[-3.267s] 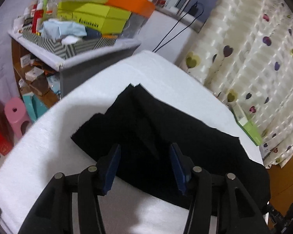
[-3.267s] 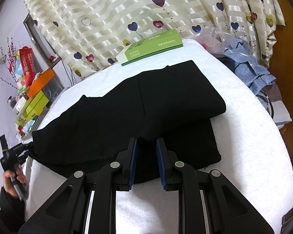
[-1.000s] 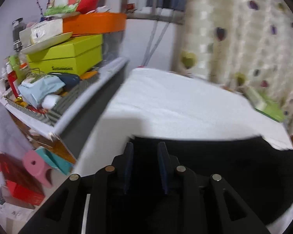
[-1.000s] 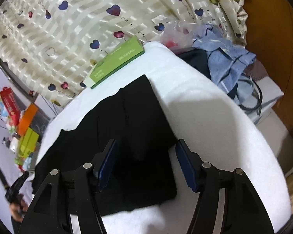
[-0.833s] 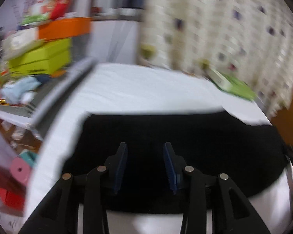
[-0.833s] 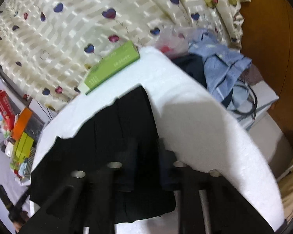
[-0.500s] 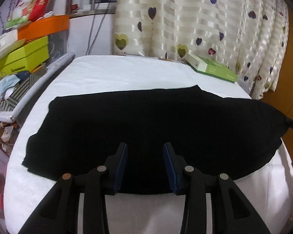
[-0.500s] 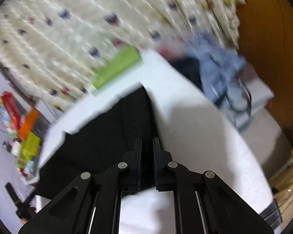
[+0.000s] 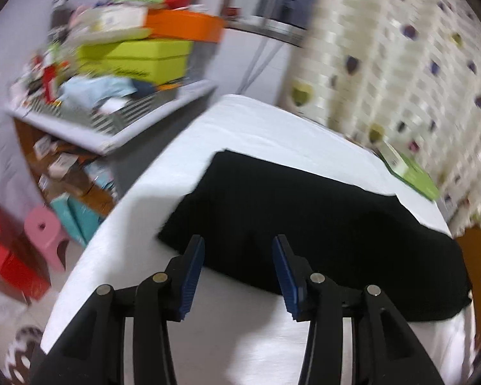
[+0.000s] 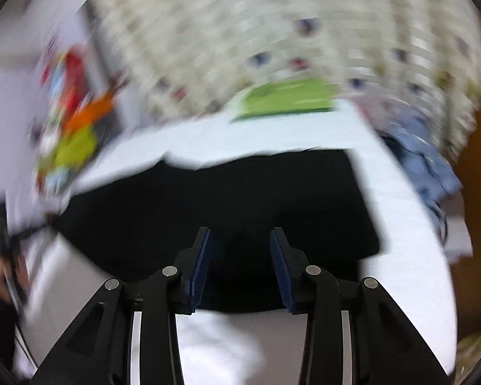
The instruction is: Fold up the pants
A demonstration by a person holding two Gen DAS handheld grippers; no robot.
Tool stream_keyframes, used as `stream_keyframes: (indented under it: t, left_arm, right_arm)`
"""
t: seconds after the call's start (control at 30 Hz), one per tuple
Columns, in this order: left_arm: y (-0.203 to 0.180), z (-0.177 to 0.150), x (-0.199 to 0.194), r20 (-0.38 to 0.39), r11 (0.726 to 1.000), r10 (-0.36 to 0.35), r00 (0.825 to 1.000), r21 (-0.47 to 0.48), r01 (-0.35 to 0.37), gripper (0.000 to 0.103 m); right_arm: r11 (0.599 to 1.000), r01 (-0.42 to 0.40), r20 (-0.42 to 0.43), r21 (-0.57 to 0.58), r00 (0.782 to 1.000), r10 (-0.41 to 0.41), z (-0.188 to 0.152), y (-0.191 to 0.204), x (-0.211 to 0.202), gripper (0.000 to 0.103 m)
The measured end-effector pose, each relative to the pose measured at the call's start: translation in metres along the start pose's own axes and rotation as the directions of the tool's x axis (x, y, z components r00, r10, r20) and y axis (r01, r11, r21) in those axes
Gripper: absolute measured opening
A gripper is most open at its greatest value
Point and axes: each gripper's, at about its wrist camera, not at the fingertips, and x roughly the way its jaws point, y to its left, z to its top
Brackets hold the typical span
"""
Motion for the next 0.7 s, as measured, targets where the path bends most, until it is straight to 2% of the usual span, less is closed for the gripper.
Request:
stream_keyframes:
  t: [0.07,0.23,0.33,0.43,0.57,0.6,0.63,0.67,0.7]
  left_arm:
    - [0.005,-0.001,0.004,-0.015,1.000,0.005,1.000,-0.027,-0.005,0.048]
    - [0.002,0.000,0.021,-0.048,0.999,0.019,0.999,-0.036,-0.020,0.048]
    - [0.004,0.005,0.024,-0.035,0.995,0.076,0.997,-0.056,-0.078,0.048]
    - [0.009,0.008,0.029,-0.051,0.986,0.139,0.989,-0.087,-0.143,0.048]
    - [-0.002,0.010,0.037,-0.047,0.977,0.214,0.976,-0.017,-0.215,0.048]
    - [-0.005,0.010,0.038,-0.047,0.973,0.229,0.972,0.000,-0.229,0.041]
    - [-0.008,0.010,0.039,-0.043,0.971,0.239,0.970,0.017,-0.239,0.021]
    - [-0.007,0.012,0.041,-0.046,0.969,0.247,0.968,0.023,-0.246,0.013]
    - [-0.005,0.013,0.043,-0.055,0.969,0.248,0.967,0.018,-0.248,0.011]
  right_arm:
    - [0.995,-0.034,-0.054,-0.096,0.998,0.029,-0.004,0.024,0.017,0.039]
    - [0.972,-0.104,-0.121,-0.212,0.989,0.079,-0.015,0.050,0.035,0.039]
    - [0.944,-0.141,-0.162,-0.298,0.982,0.095,-0.022,0.062,0.038,0.039]
    - [0.900,-0.137,-0.181,-0.414,0.981,0.066,-0.025,0.074,0.044,0.039]
    - [0.820,-0.110,-0.178,-0.562,0.984,0.010,-0.029,0.085,0.044,0.039]
    - [0.798,-0.096,-0.176,-0.595,0.984,-0.013,-0.030,0.087,0.046,0.039]
    - [0.783,-0.088,-0.173,-0.616,0.985,-0.026,-0.030,0.090,0.048,0.039]
    - [0.775,-0.091,-0.173,-0.626,0.985,-0.023,-0.029,0.091,0.050,0.039]
    - [0.768,-0.096,-0.175,-0.633,0.984,-0.020,-0.028,0.092,0.052,0.039]
